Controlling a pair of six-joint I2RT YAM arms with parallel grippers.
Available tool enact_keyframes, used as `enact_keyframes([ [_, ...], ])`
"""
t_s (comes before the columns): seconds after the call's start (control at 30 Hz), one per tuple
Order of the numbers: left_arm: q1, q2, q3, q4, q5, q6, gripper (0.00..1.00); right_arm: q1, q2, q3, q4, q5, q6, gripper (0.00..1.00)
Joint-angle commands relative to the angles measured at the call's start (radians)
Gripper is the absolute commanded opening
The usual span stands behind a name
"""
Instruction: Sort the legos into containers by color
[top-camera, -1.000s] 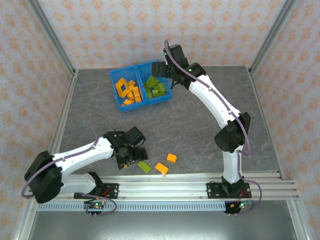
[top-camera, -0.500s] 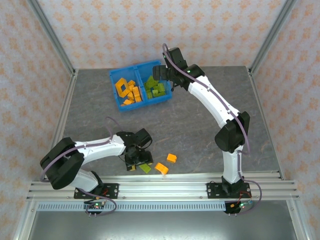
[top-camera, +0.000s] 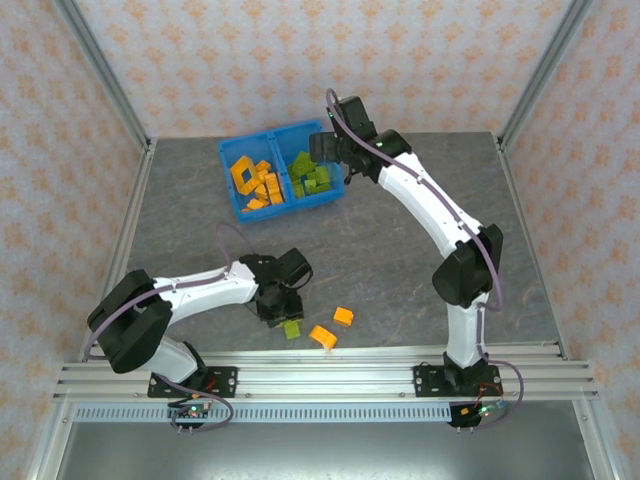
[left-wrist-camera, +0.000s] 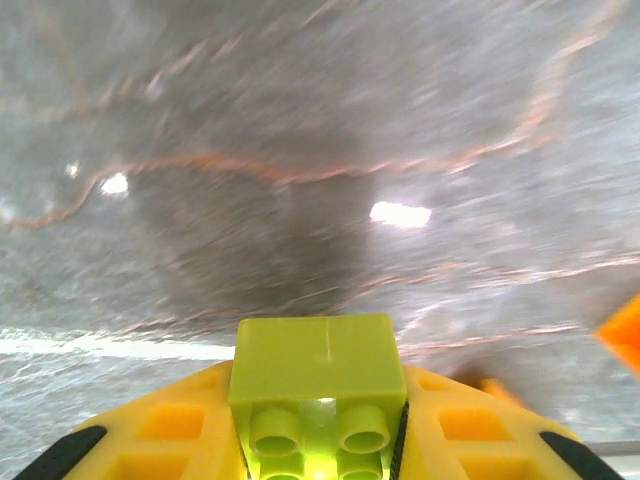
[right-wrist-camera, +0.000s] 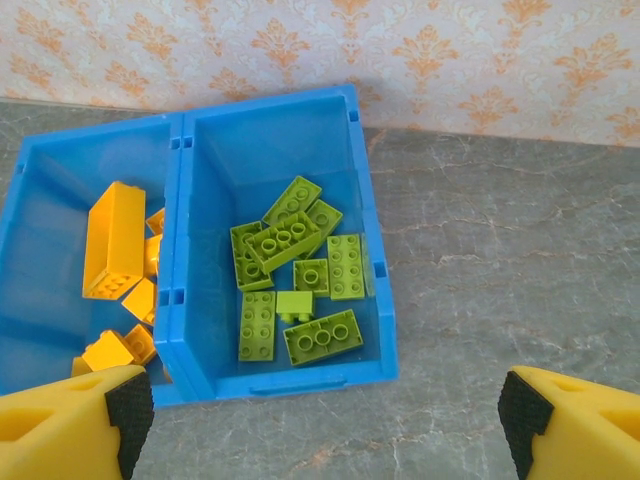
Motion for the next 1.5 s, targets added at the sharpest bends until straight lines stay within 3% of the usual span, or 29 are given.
enact_keyframes([
  [0.0, 0.026, -0.042, 0.148, -0.075, -0.164, 0.104, 0.22, -0.002, -0.096, -0.037, -0.020, 0.039, -0.010, 0.91],
  [0.27, 0.168, 0.054, 0.634, -0.150, -0.443, 0.407, 0.22, -0.003, -0.291, -0.265, 0.049, 0.094, 0.052, 0.92],
  [0.53, 0.267, 0.383, 1.080, -0.087, -0.572, 0.552, 0.22, -0.002, -0.498, -0.509, 0.111, 0.234, 0.116, 0.95],
  [0.73, 0.338, 0.630, 1.297, -0.034, -0.623, 0.552, 0.22, -0.003, -0.590, -0.612, 0.097, 0.256, 0.153, 0.96],
  [0.97, 0.386, 0.857, 1.533, -0.020, -0.521, 0.568, 0.23, -0.003, -0.609, -0.644, 0.087, 0.263, 0.160, 0.96],
  [1.2, 0.431, 1.004, 1.674, 0.013, -0.466, 0.513, 0.31, -0.003, -0.602, -0.637, 0.088, 0.251, 0.163, 0.96],
  [1.37, 0.469, 1.088, 1.761, 0.084, -0.309, 0.414, 0.45, -0.003, -0.592, -0.639, 0.085, 0.230, 0.182, 0.96],
  [1.47, 0.469, 1.113, 1.809, 0.089, -0.269, 0.387, 0.56, -0.003, -0.588, -0.630, 0.072, 0.228, 0.189, 0.96],
])
